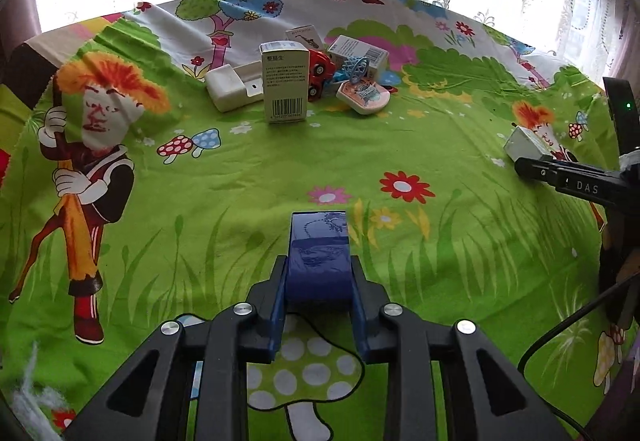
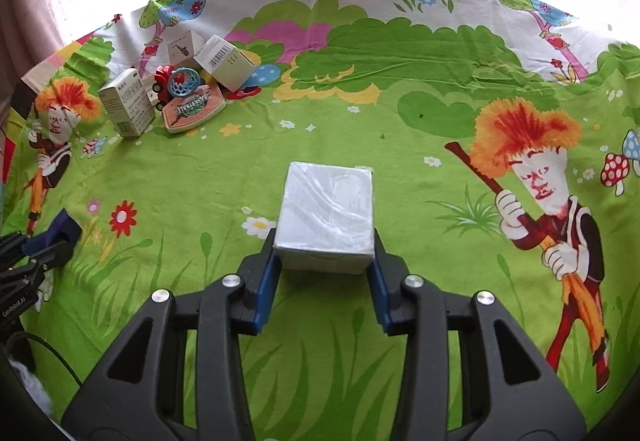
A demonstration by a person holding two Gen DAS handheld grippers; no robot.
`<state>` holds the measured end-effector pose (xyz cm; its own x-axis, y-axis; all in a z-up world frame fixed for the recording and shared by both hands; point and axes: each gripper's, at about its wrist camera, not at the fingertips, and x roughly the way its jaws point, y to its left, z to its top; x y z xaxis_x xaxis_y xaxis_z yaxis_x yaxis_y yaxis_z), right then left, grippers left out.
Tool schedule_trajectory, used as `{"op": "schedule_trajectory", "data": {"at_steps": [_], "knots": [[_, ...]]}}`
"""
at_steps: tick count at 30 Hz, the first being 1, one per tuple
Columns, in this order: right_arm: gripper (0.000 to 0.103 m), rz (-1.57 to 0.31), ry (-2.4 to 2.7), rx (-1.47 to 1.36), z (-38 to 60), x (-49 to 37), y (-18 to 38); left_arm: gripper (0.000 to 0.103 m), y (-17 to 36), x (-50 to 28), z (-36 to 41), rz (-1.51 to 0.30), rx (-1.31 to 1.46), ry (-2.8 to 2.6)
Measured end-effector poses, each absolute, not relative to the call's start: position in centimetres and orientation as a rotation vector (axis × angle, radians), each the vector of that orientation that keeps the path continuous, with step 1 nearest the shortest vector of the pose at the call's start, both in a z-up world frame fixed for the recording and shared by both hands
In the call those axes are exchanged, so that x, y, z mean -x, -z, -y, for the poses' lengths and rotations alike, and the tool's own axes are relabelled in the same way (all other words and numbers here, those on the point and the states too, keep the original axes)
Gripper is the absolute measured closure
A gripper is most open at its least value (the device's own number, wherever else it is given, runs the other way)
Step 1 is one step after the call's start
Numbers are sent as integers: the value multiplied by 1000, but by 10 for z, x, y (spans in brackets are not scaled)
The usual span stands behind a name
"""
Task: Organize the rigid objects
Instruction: 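Carry the silver cube and blue box over to the storage box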
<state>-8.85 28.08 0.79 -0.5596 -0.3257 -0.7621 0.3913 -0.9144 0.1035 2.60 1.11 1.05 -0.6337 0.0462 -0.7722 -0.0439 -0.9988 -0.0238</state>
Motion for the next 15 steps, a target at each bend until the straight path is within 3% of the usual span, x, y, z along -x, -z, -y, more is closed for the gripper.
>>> {"op": "schedule_trajectory", "data": {"at_steps": [15], "knots": [[58, -133, 2424, -1177, -264, -39, -11, 74, -18, -90, -3, 10, 1298, -2802]]}}
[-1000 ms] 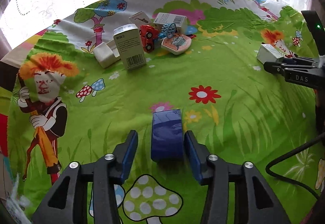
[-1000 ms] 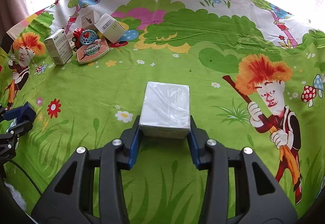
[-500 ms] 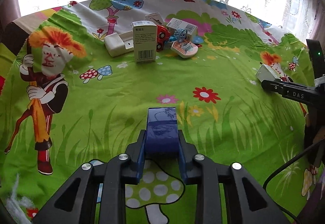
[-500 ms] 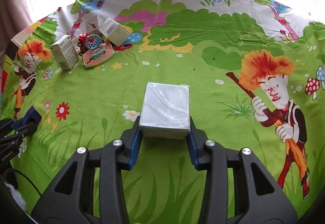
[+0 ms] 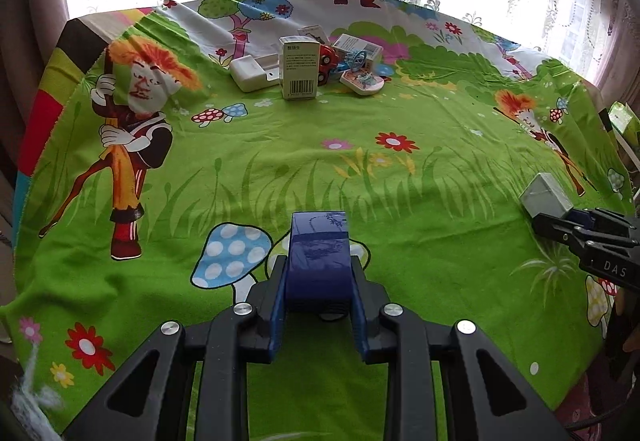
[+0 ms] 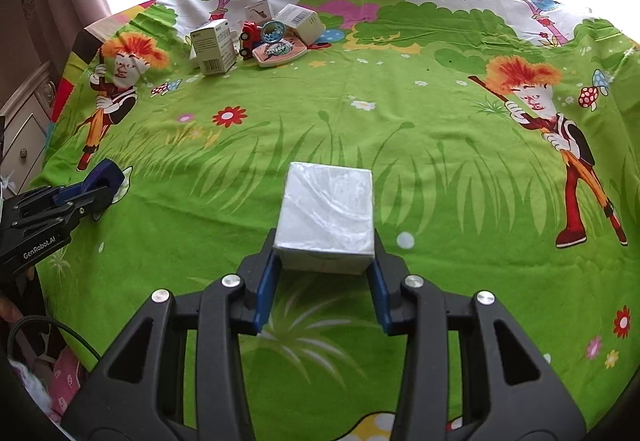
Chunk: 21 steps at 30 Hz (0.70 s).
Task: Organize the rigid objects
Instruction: 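Carry the silver cube and blue box over to the storage box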
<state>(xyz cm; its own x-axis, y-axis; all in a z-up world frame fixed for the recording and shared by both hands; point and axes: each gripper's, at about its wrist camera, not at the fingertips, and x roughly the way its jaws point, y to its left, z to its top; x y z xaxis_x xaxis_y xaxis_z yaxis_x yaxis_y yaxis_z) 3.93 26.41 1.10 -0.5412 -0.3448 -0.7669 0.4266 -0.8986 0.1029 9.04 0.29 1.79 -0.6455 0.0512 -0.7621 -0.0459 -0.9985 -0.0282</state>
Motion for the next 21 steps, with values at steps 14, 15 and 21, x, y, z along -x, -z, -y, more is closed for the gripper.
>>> {"op": "schedule_trajectory", "data": {"at_steps": [14, 15, 21], "knots": [[58, -166, 2442, -1141, -278, -95, -31, 74, -22, -125, -37, -80, 1268, -2741], [58, -169, 2444, -1139, -278, -98, -32, 74, -22, -127, -40, -86, 1266, -2736], [58, -166, 2447, -1125, -284, -117, -37, 74, -24, -141, -56, -122, 1251, -2702]]}}
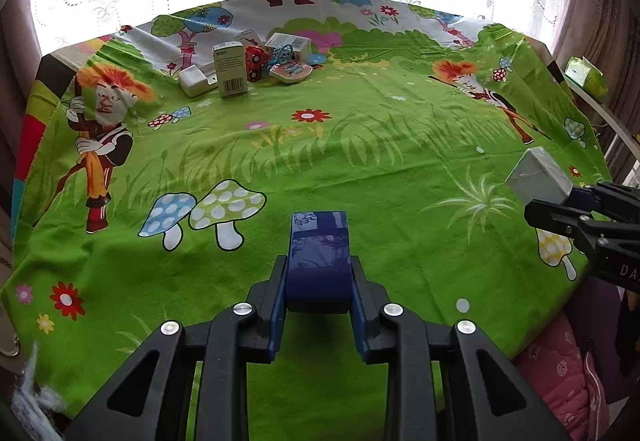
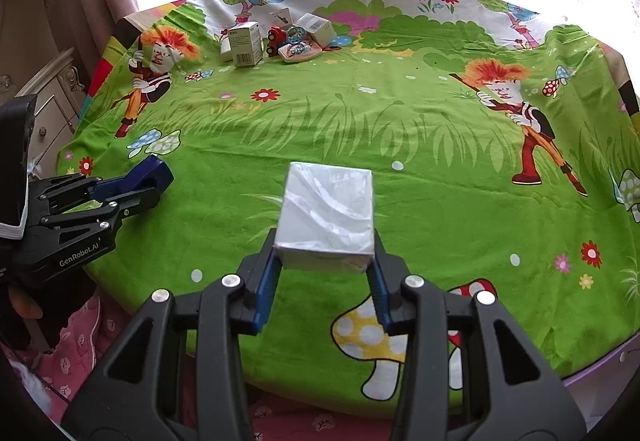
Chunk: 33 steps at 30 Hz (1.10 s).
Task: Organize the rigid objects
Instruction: 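Carry the silver cube and blue box over to the storage box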
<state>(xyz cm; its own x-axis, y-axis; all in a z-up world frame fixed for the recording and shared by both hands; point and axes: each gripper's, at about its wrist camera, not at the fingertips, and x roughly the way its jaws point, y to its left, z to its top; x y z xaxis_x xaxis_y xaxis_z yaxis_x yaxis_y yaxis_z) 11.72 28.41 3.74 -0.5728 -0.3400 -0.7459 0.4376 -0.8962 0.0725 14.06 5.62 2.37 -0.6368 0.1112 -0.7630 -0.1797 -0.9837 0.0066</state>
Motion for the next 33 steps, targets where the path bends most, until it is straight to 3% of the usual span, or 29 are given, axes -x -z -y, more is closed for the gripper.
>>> {"op": "schedule_trajectory", "data": {"at_steps": [16, 33], "knots": [[58, -129, 2495, -1100, -330, -165, -53, 74, -34, -172, -108, -264, 1197, -2603], [58, -41, 2687, -1086, -432, -211, -73, 74, -55, -207, -212, -511, 1042, -2416]]}}
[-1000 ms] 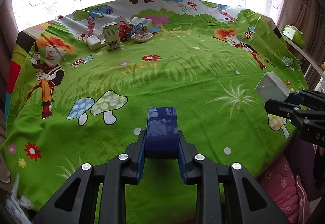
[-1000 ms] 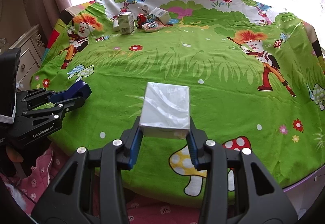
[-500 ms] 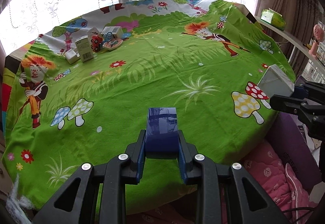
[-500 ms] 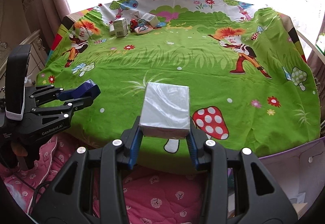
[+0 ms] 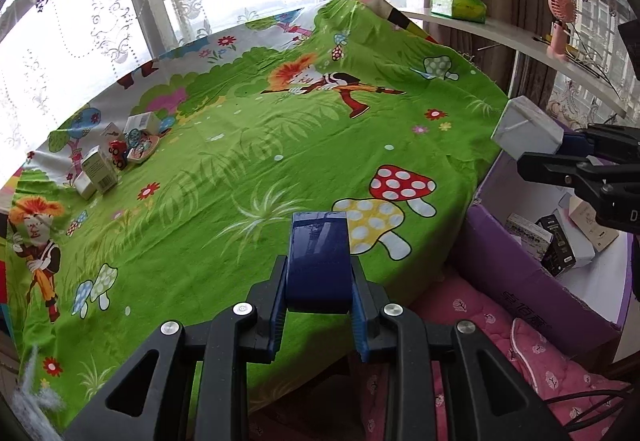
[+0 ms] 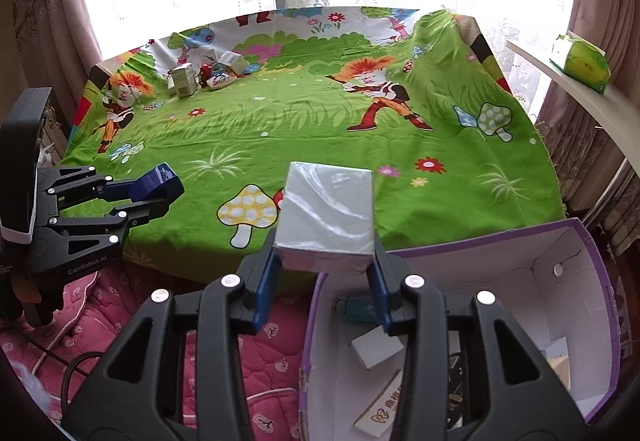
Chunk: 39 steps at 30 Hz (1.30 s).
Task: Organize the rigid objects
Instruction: 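Carry the silver cube and blue box over to the storage box, then open both tools to drop the cube and blue box inside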
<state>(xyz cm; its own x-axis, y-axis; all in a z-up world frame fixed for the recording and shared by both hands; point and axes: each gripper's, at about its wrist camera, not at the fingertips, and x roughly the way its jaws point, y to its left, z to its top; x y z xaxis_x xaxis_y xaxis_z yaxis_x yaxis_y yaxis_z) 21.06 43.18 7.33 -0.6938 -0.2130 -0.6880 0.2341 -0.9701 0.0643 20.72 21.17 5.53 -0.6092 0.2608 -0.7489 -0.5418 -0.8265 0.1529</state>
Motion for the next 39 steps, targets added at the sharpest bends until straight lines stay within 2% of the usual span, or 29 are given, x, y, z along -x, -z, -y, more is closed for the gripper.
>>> {"op": "schedule_trajectory", "data": {"at_steps": [16, 22, 30, 32, 33, 34, 35, 37, 39], "knots": [[58, 46, 2857, -1180, -522, -243, -62, 74, -63, -247, -325, -704, 908, -2159], [58, 24, 2936, -1214, -550, -251, -62, 74, -59, -260, -366, -747, 870, -2069], [58, 11, 3010, -1318, -586, -260, -56, 73, -51, -274, -408, -690, 856, -1953], [54, 19, 3034, -1356, -593, -262, -54, 63, -49, -276, -412, -666, 869, -1917], [49, 21, 3047, -1386, -596, -261, -53, 53, -49, -277, -411, -663, 868, -1909], [37, 22, 3061, -1408, -599, -261, -52, 45, -49, -279, -410, -663, 854, -1925], [30, 27, 3074, -1418, -600, -260, -52, 42, -50, -280, -407, -664, 832, -1951], [29, 30, 3070, -1408, -598, -258, -55, 34, -54, -276, -396, -664, 804, -1999], [29, 8, 3051, -1390, -587, -253, -58, 32, -57, -267, -381, -652, 796, -2050]]}}
